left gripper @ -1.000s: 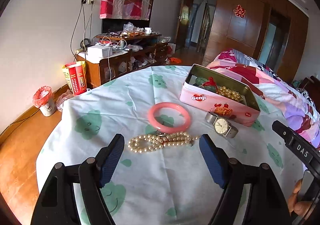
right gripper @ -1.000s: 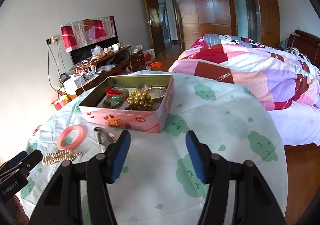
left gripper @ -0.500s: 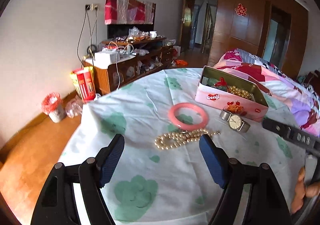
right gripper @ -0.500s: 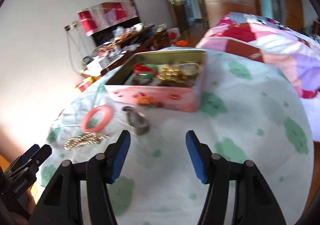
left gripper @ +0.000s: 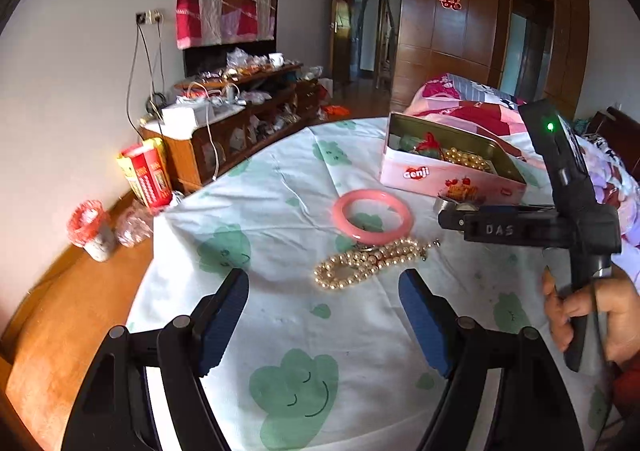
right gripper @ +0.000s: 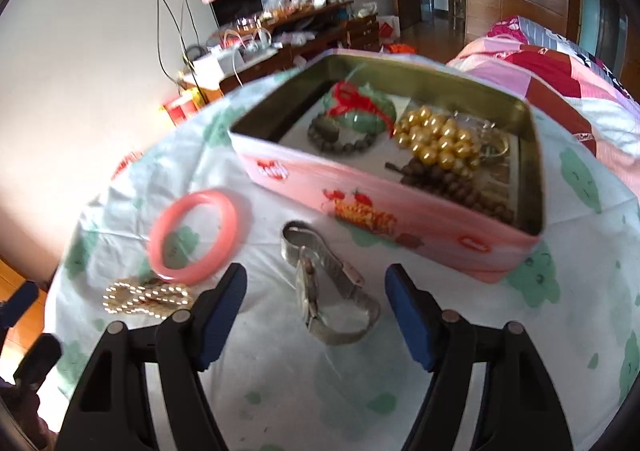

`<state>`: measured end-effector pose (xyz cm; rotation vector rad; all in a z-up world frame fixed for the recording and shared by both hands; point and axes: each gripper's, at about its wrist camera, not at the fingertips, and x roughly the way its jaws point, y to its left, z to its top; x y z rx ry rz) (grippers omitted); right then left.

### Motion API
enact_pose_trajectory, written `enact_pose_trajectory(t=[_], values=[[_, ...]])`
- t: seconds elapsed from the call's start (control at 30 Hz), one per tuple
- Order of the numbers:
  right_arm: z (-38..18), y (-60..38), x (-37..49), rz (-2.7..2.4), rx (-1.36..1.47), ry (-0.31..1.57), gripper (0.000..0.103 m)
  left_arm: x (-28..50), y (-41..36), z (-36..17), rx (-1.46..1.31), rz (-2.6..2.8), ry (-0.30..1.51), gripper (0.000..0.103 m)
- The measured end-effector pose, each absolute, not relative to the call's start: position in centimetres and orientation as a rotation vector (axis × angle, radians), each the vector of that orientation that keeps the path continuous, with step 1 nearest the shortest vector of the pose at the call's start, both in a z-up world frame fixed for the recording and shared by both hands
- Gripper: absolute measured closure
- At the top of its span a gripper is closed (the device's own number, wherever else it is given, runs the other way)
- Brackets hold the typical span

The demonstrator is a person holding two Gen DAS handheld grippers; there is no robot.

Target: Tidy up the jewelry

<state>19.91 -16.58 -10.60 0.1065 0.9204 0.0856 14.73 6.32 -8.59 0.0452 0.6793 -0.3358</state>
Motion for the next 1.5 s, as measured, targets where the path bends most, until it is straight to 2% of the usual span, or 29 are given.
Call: enact_pose_trajectory(t=[0.03, 0.07, 0.13, 0.23, 0.37, 0.57, 0.67, 0.83, 0.9, 1.0, 1.17, 1.27, 1.5], values=[[-10.6, -16.3, 19.7, 0.07, 0.074, 0.904, 0.044, 14.9, 6.2, -8.7, 0.044, -0.348, 0.686, 0.025], [-10.7, -16.0, 19.6, 0.061, 0.042, 0.907, 0.048, 15.0, 6.2, -8.8, 0.046, -0.353, 0.688, 0.025], [-10.8, -15.6, 19.2, 0.033, -0.033, 0.897, 0.064, 15.5, 6.0, -8.9, 0.059, -0.368, 0.693, 0.025], [-10.6, -15.9, 18.3, 0.068, -0.017, 0.895, 0.072, 16.2, 5.3, -8.9, 0.094, -0.429, 0.711, 0.025], [-10.3, -17.0, 16.4, 0.108, 0.096, 0.89, 0.073, 17.5, 3.6, -8.7, 0.16, -0.501, 0.712, 0.025], [-9.3, -18.1, 12.6, 0.129, 0.239, 0.824, 0.073, 20.4, 2.1, -10.2, 0.183, -0.553, 0.807, 0.027], [-9.7, -18.0, 12.3, 0.127, 0.251, 0.836, 0.073, 20.8, 1.5, -11.6, 0.226, -0.548, 0.87, 0.047], [-10.1, -18.5, 13.1, 0.125, 0.295, 0.86, 0.073, 19.9, 1.2, -11.7, 0.252, -0.562, 0.876, 0.058], [-10.2, -18.6, 13.0, 0.125, 0.304, 0.863, 0.073, 19.7, 1.4, -11.7, 0.241, -0.555, 0.874, 0.073], [-10.2, -18.9, 12.7, 0.126, 0.319, 0.854, 0.073, 19.4, 1.9, -11.5, 0.187, -0.544, 0.89, 0.09], [-10.3, -19.4, 12.7, 0.125, 0.35, 0.85, 0.073, 17.1, 2.5, -11.2, 0.129, -0.582, 0.9, 0.091], [-10.5, -19.8, 12.8, 0.124, 0.368, 0.853, 0.073, 15.2, 2.9, -10.7, 0.083, -0.622, 0.885, 0.097], [-10.0, -19.9, 12.2, 0.134, 0.371, 0.813, 0.073, 13.9, 2.2, -11.0, 0.096, -0.623, 0.881, 0.097]])
